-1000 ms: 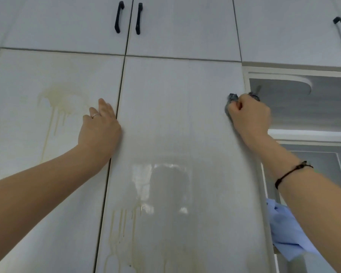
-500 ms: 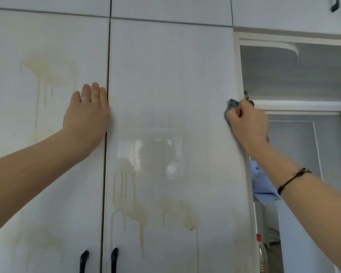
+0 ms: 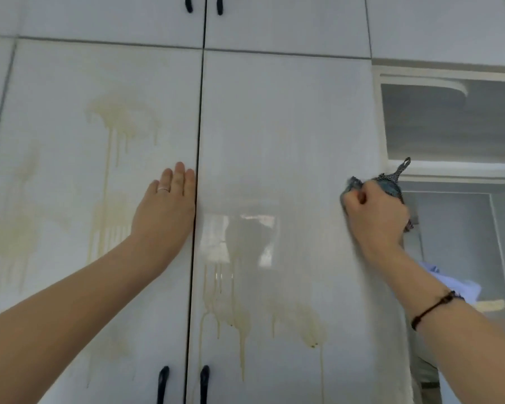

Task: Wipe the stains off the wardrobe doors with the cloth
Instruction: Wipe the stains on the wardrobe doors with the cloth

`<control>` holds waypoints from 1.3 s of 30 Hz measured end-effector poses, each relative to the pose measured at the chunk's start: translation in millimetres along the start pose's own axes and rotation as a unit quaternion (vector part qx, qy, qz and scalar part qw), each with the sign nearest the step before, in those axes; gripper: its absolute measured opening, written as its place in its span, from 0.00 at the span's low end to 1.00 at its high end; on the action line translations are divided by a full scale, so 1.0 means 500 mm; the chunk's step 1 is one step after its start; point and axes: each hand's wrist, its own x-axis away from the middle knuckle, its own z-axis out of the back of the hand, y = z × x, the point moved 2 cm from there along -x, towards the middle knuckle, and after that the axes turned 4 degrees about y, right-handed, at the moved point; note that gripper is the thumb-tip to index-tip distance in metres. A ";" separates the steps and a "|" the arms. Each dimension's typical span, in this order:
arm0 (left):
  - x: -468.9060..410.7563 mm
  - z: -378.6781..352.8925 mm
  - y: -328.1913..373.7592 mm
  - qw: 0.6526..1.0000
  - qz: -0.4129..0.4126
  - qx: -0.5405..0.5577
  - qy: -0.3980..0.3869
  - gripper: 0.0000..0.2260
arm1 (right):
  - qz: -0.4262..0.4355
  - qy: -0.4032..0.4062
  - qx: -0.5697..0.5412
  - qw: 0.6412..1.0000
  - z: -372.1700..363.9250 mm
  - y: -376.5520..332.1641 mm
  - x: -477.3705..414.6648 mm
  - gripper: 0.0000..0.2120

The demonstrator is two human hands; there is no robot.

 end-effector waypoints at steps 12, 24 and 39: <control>0.004 0.006 -0.040 0.995 -0.061 0.071 -0.027 0.34 | 0.179 -0.041 -0.042 0.982 -0.065 -0.309 -0.077 0.15; -0.019 0.014 -0.077 0.992 -0.066 0.107 -0.033 0.35 | 0.339 -0.048 -0.066 0.937 -0.108 -0.478 -0.058 0.12; -0.004 -0.004 -0.070 0.992 -0.073 0.095 -0.028 0.34 | 0.462 -0.021 -0.151 0.874 -0.107 -0.431 0.124 0.14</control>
